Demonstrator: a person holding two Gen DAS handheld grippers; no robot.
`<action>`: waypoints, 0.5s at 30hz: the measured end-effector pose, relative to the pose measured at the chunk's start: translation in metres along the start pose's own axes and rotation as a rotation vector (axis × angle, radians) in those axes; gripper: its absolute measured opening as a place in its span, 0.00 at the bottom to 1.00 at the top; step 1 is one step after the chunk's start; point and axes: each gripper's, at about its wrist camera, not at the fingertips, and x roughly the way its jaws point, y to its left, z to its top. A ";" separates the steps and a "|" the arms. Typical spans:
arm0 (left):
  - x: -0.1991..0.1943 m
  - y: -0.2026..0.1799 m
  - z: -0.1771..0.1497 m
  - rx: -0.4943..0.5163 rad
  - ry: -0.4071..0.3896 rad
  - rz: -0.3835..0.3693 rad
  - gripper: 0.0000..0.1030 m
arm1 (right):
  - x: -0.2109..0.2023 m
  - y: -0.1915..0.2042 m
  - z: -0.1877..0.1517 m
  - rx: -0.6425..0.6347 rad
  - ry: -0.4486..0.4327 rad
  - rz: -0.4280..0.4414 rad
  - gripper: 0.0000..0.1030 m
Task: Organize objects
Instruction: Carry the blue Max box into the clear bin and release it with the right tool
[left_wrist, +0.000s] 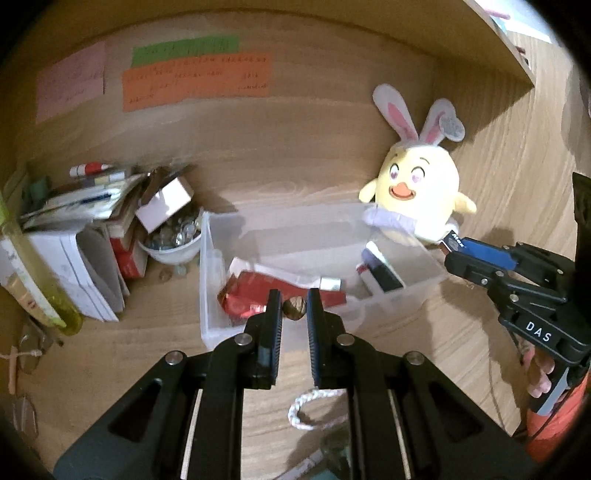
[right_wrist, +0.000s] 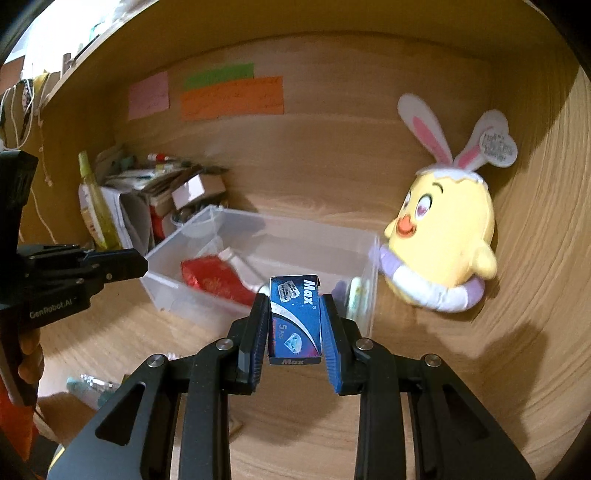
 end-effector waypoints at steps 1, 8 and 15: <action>0.001 0.001 0.004 -0.003 -0.001 -0.006 0.12 | 0.001 -0.001 0.004 -0.001 -0.007 -0.001 0.24; 0.018 0.007 0.021 -0.016 0.011 0.007 0.12 | 0.013 -0.006 0.025 -0.006 -0.028 0.000 0.24; 0.043 0.015 0.023 -0.043 0.062 -0.001 0.12 | 0.037 -0.007 0.036 -0.010 -0.001 0.005 0.24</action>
